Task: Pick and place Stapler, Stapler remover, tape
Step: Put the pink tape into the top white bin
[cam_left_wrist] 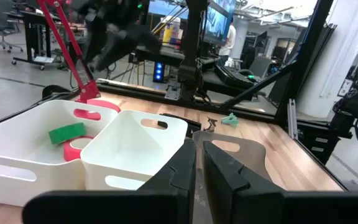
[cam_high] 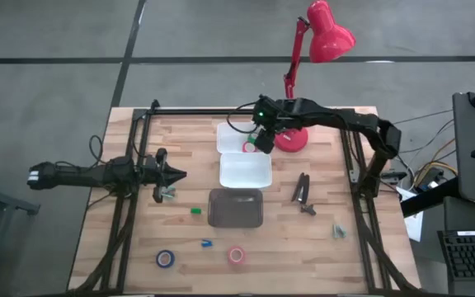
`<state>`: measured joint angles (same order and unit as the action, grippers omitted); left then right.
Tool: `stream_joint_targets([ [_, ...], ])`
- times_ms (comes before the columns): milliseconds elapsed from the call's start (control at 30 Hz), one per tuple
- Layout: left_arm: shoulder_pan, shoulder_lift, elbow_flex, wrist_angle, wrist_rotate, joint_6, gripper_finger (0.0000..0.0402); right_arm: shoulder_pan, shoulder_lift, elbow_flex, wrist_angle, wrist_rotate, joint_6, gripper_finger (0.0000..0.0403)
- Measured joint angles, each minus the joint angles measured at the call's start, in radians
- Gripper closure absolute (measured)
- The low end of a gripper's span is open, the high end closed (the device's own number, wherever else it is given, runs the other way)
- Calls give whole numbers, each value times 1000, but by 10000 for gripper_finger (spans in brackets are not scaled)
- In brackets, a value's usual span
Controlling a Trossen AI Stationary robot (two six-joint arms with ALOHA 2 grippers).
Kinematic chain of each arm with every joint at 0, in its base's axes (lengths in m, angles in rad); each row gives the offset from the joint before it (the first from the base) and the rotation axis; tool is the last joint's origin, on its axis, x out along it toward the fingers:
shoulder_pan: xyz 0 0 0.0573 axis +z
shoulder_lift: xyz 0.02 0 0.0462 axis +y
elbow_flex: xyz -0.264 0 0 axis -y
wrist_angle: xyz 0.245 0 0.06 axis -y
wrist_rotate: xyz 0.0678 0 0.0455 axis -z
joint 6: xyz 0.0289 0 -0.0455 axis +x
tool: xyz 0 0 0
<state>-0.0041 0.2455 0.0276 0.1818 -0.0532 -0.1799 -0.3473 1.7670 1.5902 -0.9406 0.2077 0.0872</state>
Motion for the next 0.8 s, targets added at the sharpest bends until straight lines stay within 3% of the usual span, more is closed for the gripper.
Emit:
stream_joint_targets([
  [500,0,0,0,-2,0,0,371,331,-178,-58,-57,-6,142,262],
  [667,0,0,0,-6,0,0,371,445,-194,-84,11,-6,195,269],
  [800,0,0,0,-6,0,0,371,541,-188,-115,117,-7,147,273],
])
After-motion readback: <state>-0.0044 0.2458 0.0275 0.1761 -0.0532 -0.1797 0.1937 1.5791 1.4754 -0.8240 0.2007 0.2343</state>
